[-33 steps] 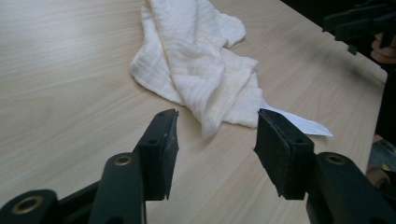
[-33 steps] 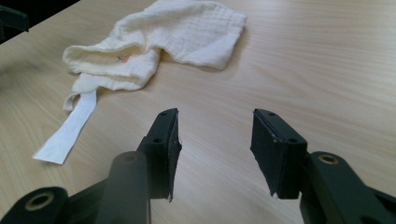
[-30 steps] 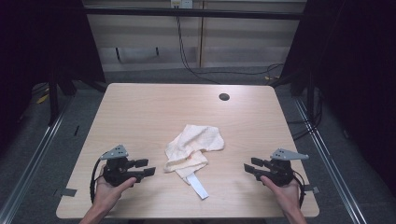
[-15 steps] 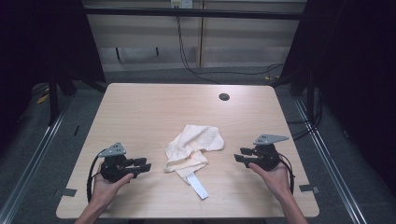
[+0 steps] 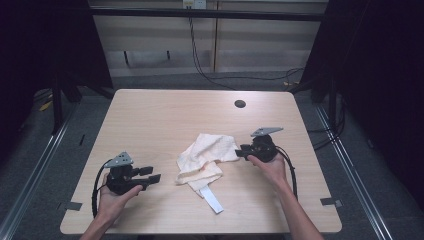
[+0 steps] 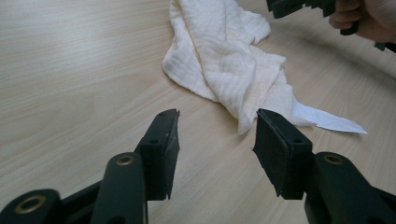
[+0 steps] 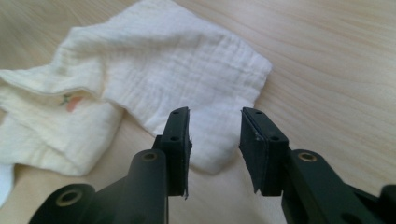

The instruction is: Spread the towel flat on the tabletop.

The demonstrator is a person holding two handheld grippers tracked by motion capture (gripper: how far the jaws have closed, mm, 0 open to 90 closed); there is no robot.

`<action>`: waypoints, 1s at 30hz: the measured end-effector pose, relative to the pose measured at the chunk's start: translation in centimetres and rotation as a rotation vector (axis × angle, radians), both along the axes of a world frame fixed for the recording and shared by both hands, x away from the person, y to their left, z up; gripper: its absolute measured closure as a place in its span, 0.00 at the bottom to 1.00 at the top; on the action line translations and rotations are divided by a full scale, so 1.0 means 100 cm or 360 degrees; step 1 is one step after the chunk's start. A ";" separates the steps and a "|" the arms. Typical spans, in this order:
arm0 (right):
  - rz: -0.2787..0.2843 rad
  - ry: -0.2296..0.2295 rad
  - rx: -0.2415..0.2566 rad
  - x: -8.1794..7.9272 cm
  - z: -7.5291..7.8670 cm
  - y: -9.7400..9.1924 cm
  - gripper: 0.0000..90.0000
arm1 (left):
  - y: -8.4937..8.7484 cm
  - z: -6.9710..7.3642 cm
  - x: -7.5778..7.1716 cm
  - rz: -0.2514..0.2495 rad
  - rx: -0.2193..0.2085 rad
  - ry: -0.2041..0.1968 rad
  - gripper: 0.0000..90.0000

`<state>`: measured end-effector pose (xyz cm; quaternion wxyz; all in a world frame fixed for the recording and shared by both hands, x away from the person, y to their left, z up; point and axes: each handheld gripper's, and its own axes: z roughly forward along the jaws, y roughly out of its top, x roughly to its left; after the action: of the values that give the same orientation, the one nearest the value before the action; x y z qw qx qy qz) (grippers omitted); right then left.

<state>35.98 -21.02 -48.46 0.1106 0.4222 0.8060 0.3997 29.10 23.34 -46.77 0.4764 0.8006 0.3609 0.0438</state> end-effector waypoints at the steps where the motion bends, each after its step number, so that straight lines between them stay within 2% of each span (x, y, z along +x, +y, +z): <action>1: -0.0015 0.0008 -0.0010 0.002 -0.004 0.002 0.67 | 0.000 0.000 -0.001 0.0009 0.0000 -0.0004 0.53; 5: -0.0054 -0.0003 0.0036 0.006 -0.011 0.005 0.64 | 0.001 -0.001 -0.001 -0.0001 0.0000 0.0000 0.50; 6: -0.0070 -0.0009 0.0016 0.006 -0.012 0.006 0.64 | 0.001 -0.001 -0.002 0.0003 0.0002 0.0003 0.50; 8: -0.0065 0.0012 -0.0020 0.009 -0.014 0.008 0.64 | -0.002 -0.001 -0.003 0.0015 0.0062 -0.0024 0.48; 9: -0.0065 0.0012 -0.0020 0.009 -0.014 0.008 0.64 | -0.002 -0.001 -0.003 0.0015 0.0062 -0.0024 0.47; 12: -0.0077 0.0029 -0.0009 0.010 -0.019 0.008 0.72 | -0.007 -0.001 -0.004 -0.0013 0.0065 -0.0023 0.47; 13: -0.0080 0.0033 -0.0044 0.010 -0.021 0.009 0.75 | -0.008 -0.001 -0.004 -0.0017 0.0059 -0.0026 0.47; 14: -0.0082 0.0029 -0.0045 0.009 -0.022 0.009 0.78 | -0.008 -0.001 -0.004 -0.0018 0.0058 -0.0025 0.47; 17: -0.0076 0.0031 -0.0019 0.005 -0.021 0.006 0.91 | -0.006 -0.001 -0.005 -0.0002 0.0052 -0.0028 0.47; 18: -0.0079 0.0034 -0.0016 0.002 -0.020 0.005 0.96 | -0.005 -0.001 -0.005 0.0004 0.0053 -0.0031 0.47; 20: -0.0059 0.0034 -0.0017 -0.003 -0.018 0.004 0.98 | -0.004 -0.001 -0.005 0.0007 0.0046 -0.0026 0.47; 26: -0.0040 0.0053 -0.0046 -0.022 -0.017 0.000 0.96 | -0.006 -0.001 -0.006 -0.0008 0.0053 -0.0025 0.49; 29: -0.0046 0.0071 -0.0010 -0.041 -0.015 -0.001 0.94 | -0.008 0.000 -0.007 -0.0035 0.0044 -0.0027 0.51; 30: -0.0032 0.0065 -0.0022 -0.046 -0.015 -0.001 0.94 | -0.010 0.000 -0.008 -0.0074 0.0029 -0.0024 0.54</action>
<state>31.42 -21.14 -49.96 0.1012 0.4374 0.8067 0.3843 28.26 22.33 -46.77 0.4726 0.8127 0.3382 0.0421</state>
